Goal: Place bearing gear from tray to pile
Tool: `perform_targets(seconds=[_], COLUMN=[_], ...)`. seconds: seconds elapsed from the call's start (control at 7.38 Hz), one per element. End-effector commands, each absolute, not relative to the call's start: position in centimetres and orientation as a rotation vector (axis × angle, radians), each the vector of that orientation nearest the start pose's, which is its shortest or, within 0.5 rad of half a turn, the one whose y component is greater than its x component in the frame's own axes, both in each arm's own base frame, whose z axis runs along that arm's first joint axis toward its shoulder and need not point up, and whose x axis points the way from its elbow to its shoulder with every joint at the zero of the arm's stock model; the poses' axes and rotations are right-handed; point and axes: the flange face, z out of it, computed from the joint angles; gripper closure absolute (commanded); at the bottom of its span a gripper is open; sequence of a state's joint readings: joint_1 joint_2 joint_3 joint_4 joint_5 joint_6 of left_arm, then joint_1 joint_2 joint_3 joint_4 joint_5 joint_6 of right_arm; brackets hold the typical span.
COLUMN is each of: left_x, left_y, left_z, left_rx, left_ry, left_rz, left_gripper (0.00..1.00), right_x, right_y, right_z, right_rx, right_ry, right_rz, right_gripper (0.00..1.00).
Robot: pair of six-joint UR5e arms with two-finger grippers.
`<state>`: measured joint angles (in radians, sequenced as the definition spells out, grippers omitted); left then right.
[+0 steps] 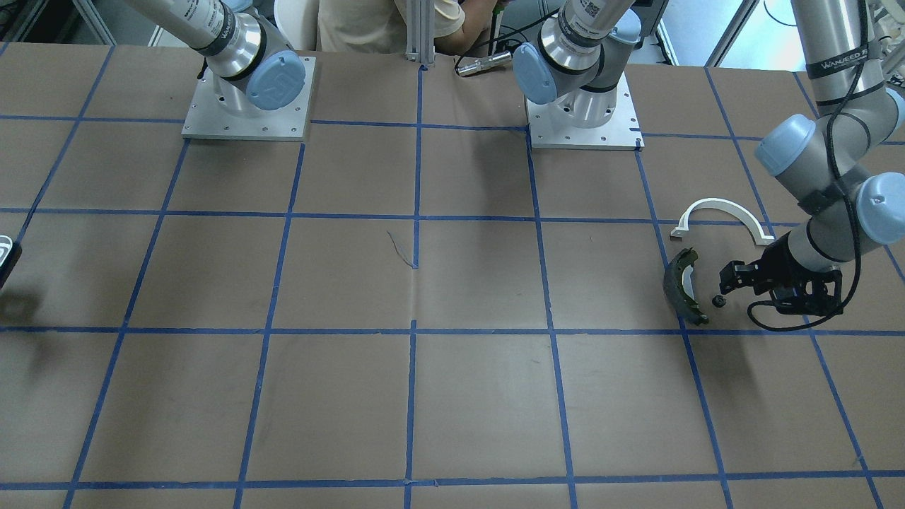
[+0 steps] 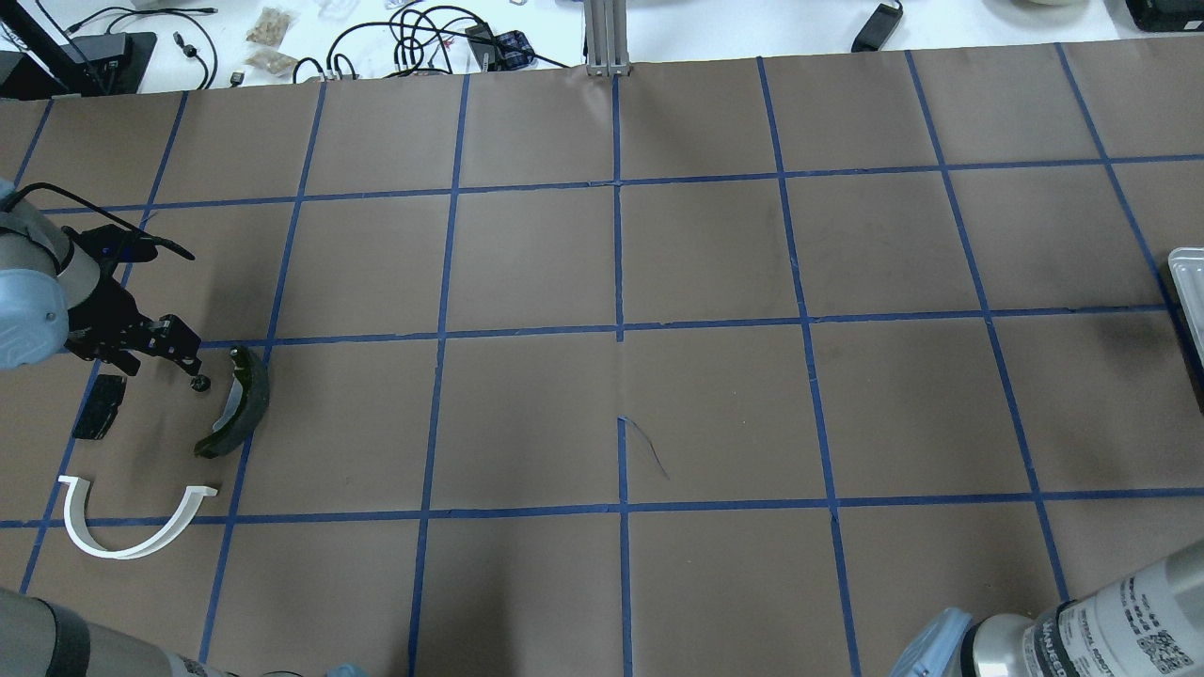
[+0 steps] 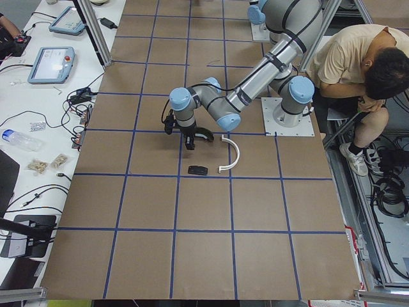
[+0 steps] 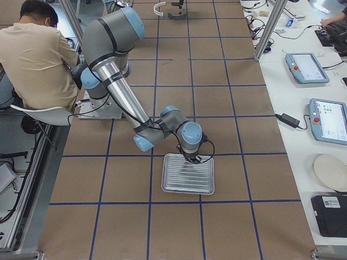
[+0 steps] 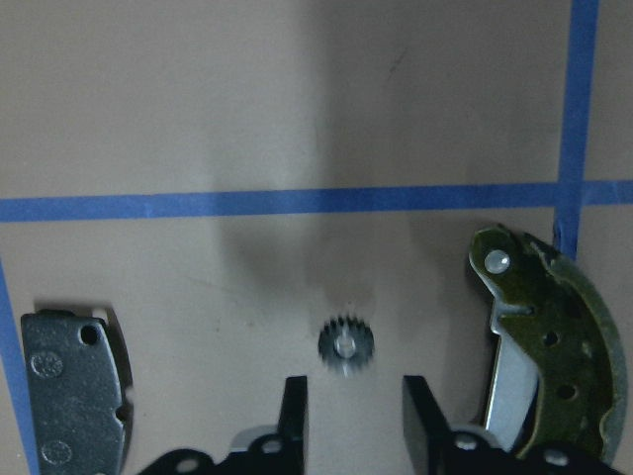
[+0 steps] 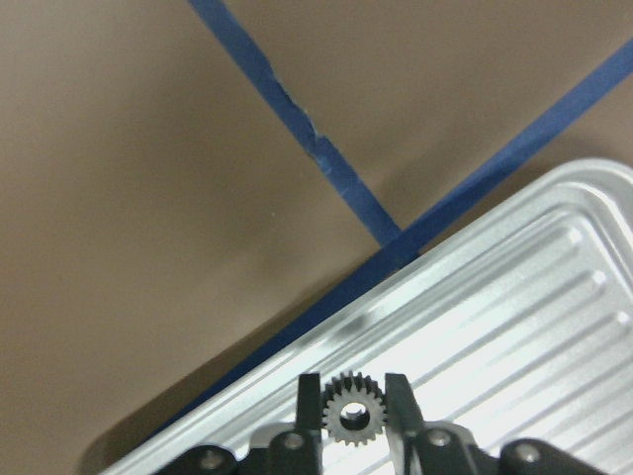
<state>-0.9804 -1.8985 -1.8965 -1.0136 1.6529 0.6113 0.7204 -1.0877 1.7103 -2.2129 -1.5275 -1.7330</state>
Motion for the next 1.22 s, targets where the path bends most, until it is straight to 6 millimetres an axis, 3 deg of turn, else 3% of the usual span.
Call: perform_targets(seconds=[0.0, 0.14, 0.27, 0.41, 0.54, 0.81, 0.95, 1.08], left_x=[18.4, 16.3, 12.9, 9.9, 6.9, -2.1, -6.5, -10.5], left_y=[-51.8, -52.2, -53.4, -54.2, -54.7, -54.1, -53.7, -52.5], left_z=[23.4, 25.3, 28.2, 30.9, 34.3, 42.6, 46.1, 47.7], left_rx=[0.066, 0.098, 0.106, 0.12, 0.067, -0.152, -0.126, -0.014], left_ry=[3.124, 3.132, 3.131, 3.13, 3.119, 3.11, 3.102, 3.107], left_rz=[0.199, 0.221, 0.243, 0.248, 0.235, 0.244, 0.149, 0.098], left_gripper=[0.0, 0.0, 0.0, 0.0, 0.0, 0.0, 0.0, 0.0], right_x=[-29.8, -24.5, -17.5, -10.2, -3.1, 15.0, 22.0, 26.7], right_y=[-54.9, -56.7, -58.1, -58.8, -57.7, -54.9, -52.9, -51.1], right_z=[23.9, 24.2, 23.4, 25.1, 26.1, 28.0, 27.9, 27.1], right_rx=[-1.274, -1.22, -1.088, -1.044, -0.926, -0.681, -0.536, -0.402], right_ry=[2.893, 2.897, 2.923, 2.974, 3.006, 3.073, 3.077, 3.087], right_rz=[-0.085, -0.078, -0.049, -0.04, -0.022, -0.069, -0.077, -0.06], right_gripper=[1.0, 1.0, 1.0, 0.99, 0.99, 0.98, 0.98, 0.96])
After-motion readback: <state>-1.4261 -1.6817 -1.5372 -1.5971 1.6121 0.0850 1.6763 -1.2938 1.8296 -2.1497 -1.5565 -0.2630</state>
